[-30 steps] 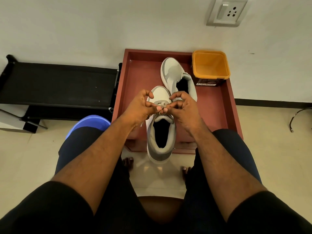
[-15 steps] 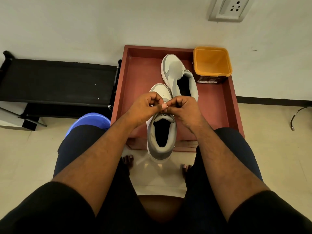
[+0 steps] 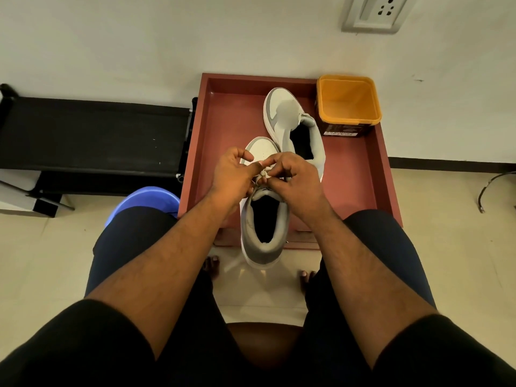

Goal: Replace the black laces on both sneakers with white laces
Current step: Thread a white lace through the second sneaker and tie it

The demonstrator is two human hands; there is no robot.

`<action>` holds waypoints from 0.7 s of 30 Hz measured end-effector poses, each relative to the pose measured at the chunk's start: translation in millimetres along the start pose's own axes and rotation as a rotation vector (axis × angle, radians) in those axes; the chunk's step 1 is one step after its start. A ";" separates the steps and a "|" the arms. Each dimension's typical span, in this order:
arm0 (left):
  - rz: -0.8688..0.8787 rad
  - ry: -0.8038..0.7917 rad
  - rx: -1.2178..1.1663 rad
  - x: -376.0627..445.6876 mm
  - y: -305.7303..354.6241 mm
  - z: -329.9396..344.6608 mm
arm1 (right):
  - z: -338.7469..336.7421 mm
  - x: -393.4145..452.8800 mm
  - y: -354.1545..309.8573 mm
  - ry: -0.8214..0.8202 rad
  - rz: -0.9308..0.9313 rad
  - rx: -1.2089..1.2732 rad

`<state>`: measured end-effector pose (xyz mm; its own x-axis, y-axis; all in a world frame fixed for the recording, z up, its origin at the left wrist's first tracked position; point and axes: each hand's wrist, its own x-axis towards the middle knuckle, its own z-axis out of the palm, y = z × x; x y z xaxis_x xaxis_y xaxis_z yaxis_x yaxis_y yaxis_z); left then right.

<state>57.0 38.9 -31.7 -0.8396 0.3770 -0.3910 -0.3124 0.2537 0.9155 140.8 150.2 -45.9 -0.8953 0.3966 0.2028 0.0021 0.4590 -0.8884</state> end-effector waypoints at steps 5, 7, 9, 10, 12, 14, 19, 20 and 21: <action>0.015 0.019 0.053 -0.4 0.3 2.1 | 1.0 -1.3 -1.1 -0.062 -0.183 -0.248; -0.011 0.015 0.077 2.3 -0.8 0.3 | 1.5 0.3 -0.6 -0.067 -0.224 -0.407; -0.026 -0.013 0.102 3.6 0.3 -2.1 | 0.3 2.6 -2.3 -0.071 -0.186 -0.513; -0.025 -0.044 0.111 3.2 1.2 -3.3 | -1.3 3.8 -2.5 -0.077 -0.142 -0.537; -0.003 -0.145 0.119 1.2 3.2 -6.7 | -3.9 5.2 -2.0 -0.088 -0.030 -0.467; 0.079 -0.252 0.136 -0.7 3.0 -10.7 | -5.3 6.7 -3.6 -0.056 0.123 -0.223; 0.335 -0.176 0.317 -4.7 -4.3 -9.4 | -8.2 11.0 -7.3 -0.029 0.447 0.221; 0.376 -0.134 0.346 -5.4 -6.6 -7.0 | -8.7 11.7 -8.1 -0.034 0.477 0.259; 0.415 -0.105 0.376 -5.9 -9.1 -5.0 | -8.8 12.1 -8.5 -0.037 0.500 0.290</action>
<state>62.6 29.9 -37.3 -0.8036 0.5944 -0.0303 0.2306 0.3580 0.9048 133.9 158.1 -32.2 -0.8319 0.4789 -0.2805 0.3111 -0.0161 -0.9502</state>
